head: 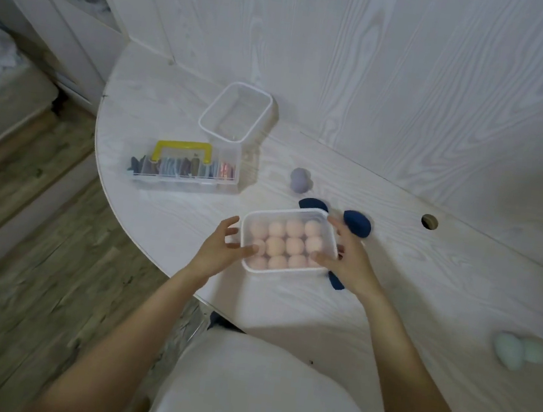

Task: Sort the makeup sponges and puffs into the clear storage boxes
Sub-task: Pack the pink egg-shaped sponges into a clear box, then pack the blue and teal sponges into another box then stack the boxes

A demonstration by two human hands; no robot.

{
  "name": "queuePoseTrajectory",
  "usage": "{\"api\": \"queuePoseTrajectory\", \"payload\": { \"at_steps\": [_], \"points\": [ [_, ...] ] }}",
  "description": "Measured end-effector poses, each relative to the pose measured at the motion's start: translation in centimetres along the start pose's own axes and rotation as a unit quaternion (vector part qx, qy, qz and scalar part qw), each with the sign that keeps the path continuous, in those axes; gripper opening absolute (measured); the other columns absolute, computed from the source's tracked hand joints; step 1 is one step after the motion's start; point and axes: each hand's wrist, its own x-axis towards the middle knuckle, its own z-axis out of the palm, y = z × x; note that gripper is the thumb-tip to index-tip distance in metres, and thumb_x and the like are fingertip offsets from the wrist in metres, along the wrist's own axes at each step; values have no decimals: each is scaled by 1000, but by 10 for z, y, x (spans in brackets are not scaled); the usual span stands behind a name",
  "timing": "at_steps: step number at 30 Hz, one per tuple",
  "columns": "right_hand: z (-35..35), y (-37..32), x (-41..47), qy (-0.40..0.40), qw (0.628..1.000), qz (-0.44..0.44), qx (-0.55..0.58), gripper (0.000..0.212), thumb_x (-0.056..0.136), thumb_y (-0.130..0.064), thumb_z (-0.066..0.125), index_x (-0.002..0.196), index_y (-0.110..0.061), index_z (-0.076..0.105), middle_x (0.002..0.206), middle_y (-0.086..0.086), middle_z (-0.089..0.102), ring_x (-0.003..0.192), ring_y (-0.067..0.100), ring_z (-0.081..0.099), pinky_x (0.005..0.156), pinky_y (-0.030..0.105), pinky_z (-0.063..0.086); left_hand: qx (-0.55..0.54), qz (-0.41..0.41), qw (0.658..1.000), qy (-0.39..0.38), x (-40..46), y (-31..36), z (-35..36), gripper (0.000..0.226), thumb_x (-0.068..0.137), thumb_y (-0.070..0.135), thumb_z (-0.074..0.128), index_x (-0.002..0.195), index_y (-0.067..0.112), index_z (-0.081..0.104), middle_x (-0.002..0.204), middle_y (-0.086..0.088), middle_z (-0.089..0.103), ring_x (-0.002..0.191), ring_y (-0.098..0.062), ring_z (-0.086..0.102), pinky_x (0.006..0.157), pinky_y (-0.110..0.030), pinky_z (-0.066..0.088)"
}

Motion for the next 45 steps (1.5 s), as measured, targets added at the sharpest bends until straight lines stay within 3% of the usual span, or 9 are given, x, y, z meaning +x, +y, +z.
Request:
{"api": "queuePoseTrajectory", "payload": {
  "at_steps": [5, 16, 23, 25, 30, 32, 37, 40, 45],
  "points": [
    [15, 5, -7, -59, 982, -42, -176, 94, 69, -26, 82, 142, -39, 25, 149, -4, 13, 126, 10, 30, 102, 28, 36, -1, 14, 1000, -4, 2, -8, 7, 80, 63, 36, 80, 133, 28, 42, 119, -2, 57, 112, -16, 55, 89, -41, 52],
    [19, 5, -12, 11, 940, -92, -327, 83, 76, -31, 75, 144, -36, 27, 145, 4, 28, 118, 23, 47, 87, 34, 49, 6, 32, 999, 12, -1, -12, 8, 85, 57, 52, 75, 133, 32, 43, 112, 6, 58, 104, -12, 58, 88, -42, 53],
    [34, -7, -5, -61, 959, -105, -256, 77, 82, -28, 70, 144, -37, 25, 150, -1, 18, 128, 18, 38, 99, 29, 42, 9, 37, 993, 110, -10, -21, -2, 57, 85, 29, 67, 136, 23, 40, 125, -1, 53, 101, -16, 56, 76, -23, 47],
    [51, -15, 2, -78, 969, -90, -215, 73, 82, -29, 70, 142, -39, 29, 151, -5, 17, 128, 16, 38, 101, 29, 40, 52, 57, 981, 177, -10, -25, -19, 57, 86, 28, 65, 136, 19, 39, 131, -4, 50, 108, -19, 53, 83, -28, 46],
    [92, -48, 33, -56, 975, -105, -190, 60, 82, -31, 70, 136, -31, 43, 146, -2, 29, 127, 19, 38, 100, 33, 41, 370, 206, 873, 243, -3, -19, -59, 52, 81, 44, 55, 126, 17, 54, 130, -7, 53, 119, -29, 47, 100, -43, 36],
    [94, -65, 46, -17, 972, -116, -204, 42, 85, -34, 65, 126, -26, 55, 145, 1, 32, 127, 21, 36, 99, 36, 40, 396, 236, 853, 244, 2, -8, -67, 54, 80, 48, 45, 121, 16, 59, 126, -6, 56, 116, -29, 49, 100, -42, 36],
    [69, -108, 105, 65, 983, -123, -123, 22, 91, -24, 57, 109, -15, 66, 128, 5, 52, 117, 19, 50, 98, 27, 38, 293, 259, 883, 260, 42, 36, -91, 47, 84, 40, 49, 122, 12, 57, 121, -8, 59, 114, -28, 49, 97, -30, 34],
    [58, -131, 154, 40, 997, -49, -55, 31, 92, -23, 57, 121, -15, 58, 120, 2, 57, 105, 18, 57, 93, 29, 44, 271, 208, 904, 258, 87, 65, -106, 46, 89, 25, 58, 131, 10, 48, 130, -11, 53, 121, -28, 44, 98, -31, 31],
    [72, -138, 238, 16, 991, 98, 93, 55, 89, -20, 59, 138, -13, 36, 124, 10, 54, 101, 24, 56, 87, 38, 51, 340, 67, 922, 176, 169, 93, -124, 68, 94, 45, 45, 146, 8, 22, 139, -21, 41, 126, -36, 39, 102, -43, 33]
  ]
}}
